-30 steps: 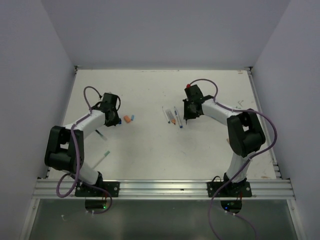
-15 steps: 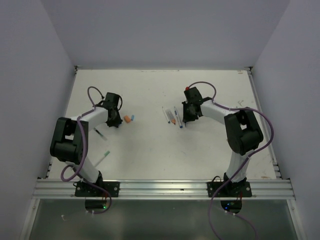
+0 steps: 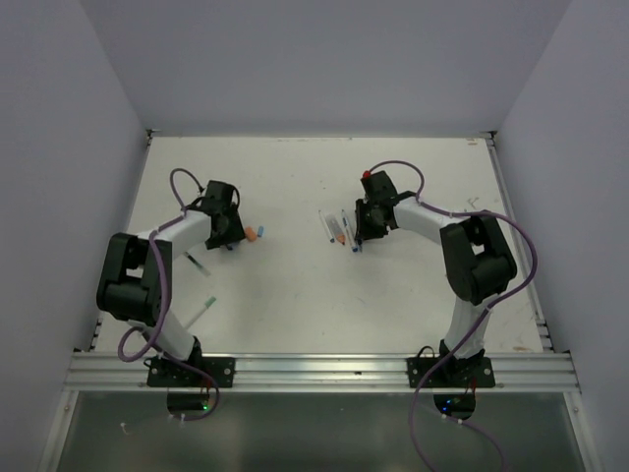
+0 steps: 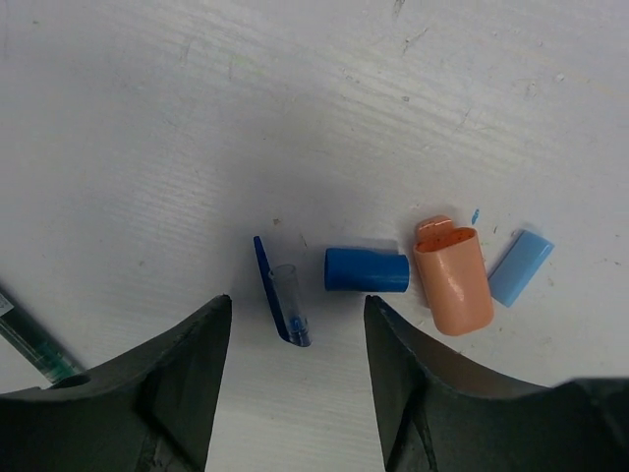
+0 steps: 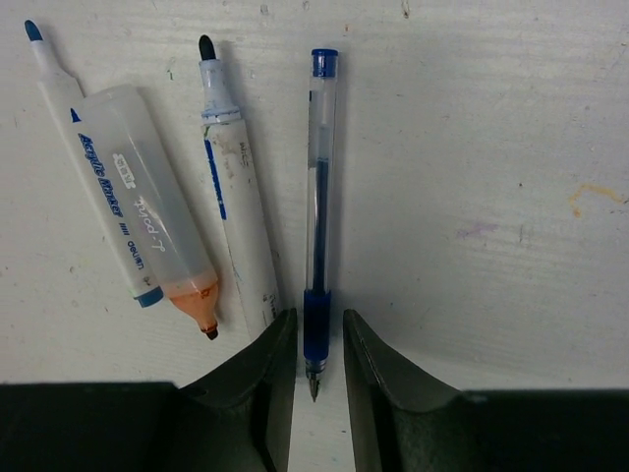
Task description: Open the pen caps
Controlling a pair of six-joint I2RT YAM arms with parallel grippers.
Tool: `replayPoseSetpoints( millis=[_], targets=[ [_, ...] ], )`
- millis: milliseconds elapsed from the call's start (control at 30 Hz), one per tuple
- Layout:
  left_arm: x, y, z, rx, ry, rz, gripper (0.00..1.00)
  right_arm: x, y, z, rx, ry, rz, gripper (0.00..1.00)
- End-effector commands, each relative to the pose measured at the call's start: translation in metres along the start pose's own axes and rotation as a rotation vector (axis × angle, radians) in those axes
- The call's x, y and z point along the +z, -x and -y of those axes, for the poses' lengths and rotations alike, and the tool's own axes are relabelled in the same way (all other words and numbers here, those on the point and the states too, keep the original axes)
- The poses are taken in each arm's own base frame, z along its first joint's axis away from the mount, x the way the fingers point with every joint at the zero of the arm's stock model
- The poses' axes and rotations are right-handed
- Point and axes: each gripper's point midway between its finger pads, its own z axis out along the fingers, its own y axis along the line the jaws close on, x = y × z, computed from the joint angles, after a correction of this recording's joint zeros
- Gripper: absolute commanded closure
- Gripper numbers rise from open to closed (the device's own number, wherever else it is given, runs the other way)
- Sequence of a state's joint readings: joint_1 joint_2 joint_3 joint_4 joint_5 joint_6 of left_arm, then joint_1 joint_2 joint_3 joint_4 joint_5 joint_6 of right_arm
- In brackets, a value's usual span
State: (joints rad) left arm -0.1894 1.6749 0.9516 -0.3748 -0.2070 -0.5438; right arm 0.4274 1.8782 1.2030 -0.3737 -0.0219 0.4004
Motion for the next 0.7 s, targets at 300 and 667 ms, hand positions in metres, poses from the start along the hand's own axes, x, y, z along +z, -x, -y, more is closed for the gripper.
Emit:
replayPoseSetpoints(
  millis=[300, 667],
  targets=[
    [-0.057, 0.048, -0.006, -0.070, -0.002, 0.162, 0.27, -0.038, 0.020, -0.012, 0.012, 0.032, 0.103, 0.67],
    [-0.059, 0.038, -0.071, -0.202, 0.165, 0.129, 0.30, -0.091, -0.034, -0.119, -0.183, 0.268, 0.115, 0.65]
  ],
)
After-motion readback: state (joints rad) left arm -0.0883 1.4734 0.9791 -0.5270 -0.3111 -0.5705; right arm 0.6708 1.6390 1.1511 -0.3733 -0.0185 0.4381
